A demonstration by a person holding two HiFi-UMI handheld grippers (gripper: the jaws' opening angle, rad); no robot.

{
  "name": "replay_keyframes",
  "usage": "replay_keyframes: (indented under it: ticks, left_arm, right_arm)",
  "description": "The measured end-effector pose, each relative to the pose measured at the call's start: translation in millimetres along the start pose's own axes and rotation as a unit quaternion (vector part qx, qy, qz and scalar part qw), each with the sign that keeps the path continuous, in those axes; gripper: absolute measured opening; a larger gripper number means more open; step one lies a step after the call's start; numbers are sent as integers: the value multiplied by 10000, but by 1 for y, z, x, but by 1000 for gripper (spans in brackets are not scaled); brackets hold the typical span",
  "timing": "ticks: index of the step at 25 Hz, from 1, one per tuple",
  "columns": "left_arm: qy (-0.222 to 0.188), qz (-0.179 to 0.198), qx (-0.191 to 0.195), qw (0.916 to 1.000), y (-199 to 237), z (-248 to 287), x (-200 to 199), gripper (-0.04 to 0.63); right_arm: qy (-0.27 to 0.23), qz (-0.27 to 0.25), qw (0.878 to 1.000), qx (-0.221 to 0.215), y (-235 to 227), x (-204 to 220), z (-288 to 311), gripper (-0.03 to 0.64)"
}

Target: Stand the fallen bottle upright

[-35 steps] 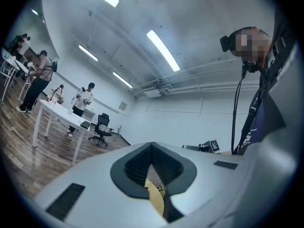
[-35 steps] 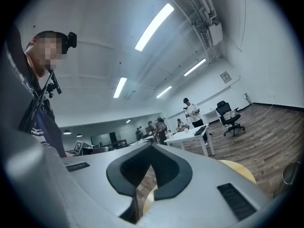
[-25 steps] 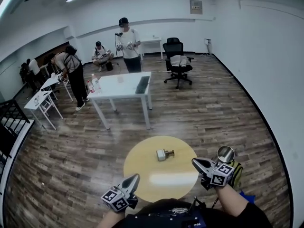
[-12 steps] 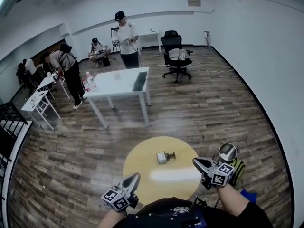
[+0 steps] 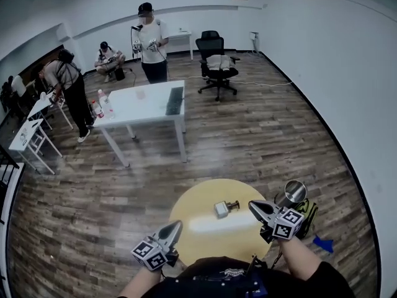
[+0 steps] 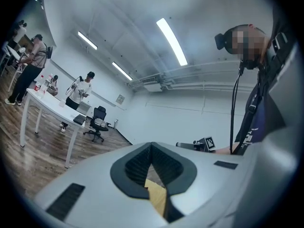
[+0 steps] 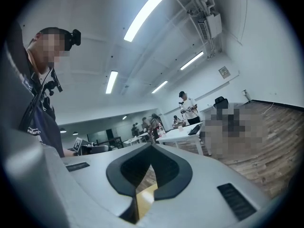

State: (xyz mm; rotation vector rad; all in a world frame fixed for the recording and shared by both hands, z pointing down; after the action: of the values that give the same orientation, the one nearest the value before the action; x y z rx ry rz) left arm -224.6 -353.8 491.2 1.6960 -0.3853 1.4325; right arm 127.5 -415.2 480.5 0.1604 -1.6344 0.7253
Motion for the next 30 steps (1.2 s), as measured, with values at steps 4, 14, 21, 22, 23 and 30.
replay_keyframes:
  ticks: [4, 14, 21, 22, 23, 30]
  left_arm:
    - [100, 31, 97, 9999, 37, -4, -9, 6]
    - [49, -67, -147, 9999, 41, 35, 2, 6]
    - [41, -57, -250, 9997, 2, 74, 14, 6]
    - [58, -59, -278, 9996, -1, 77, 14, 6]
    - [81, -62, -306, 9995, -3, 78, 16, 6]
    - [278, -110, -417, 9987, 1, 78, 44, 6]
  right_arm:
    - [46, 1, 10000, 64, 6, 5, 36, 21]
    - [283, -108, 9993, -206, -30, 2, 44, 21]
    - [277, -10, 9986, -444, -73, 1, 21, 21]
    - [285, 14, 9985, -461, -77, 2, 20, 21]
    - [292, 25, 9985, -470, -80, 2, 17, 21]
    - [471, -73, 9977, -484, -92, 24, 8, 21]
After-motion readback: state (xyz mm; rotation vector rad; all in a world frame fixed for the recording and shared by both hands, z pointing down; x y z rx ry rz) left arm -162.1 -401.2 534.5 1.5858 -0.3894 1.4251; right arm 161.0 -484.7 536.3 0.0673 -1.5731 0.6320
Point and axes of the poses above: the fingertips, and each gripper's own axes: z forward along the fingers, y to its left, x out of its underside, the point moved 7 cm from there along -z, backward along the fingers, and after that the axes turned 7 degrees about -x, right-handed, at the moved point
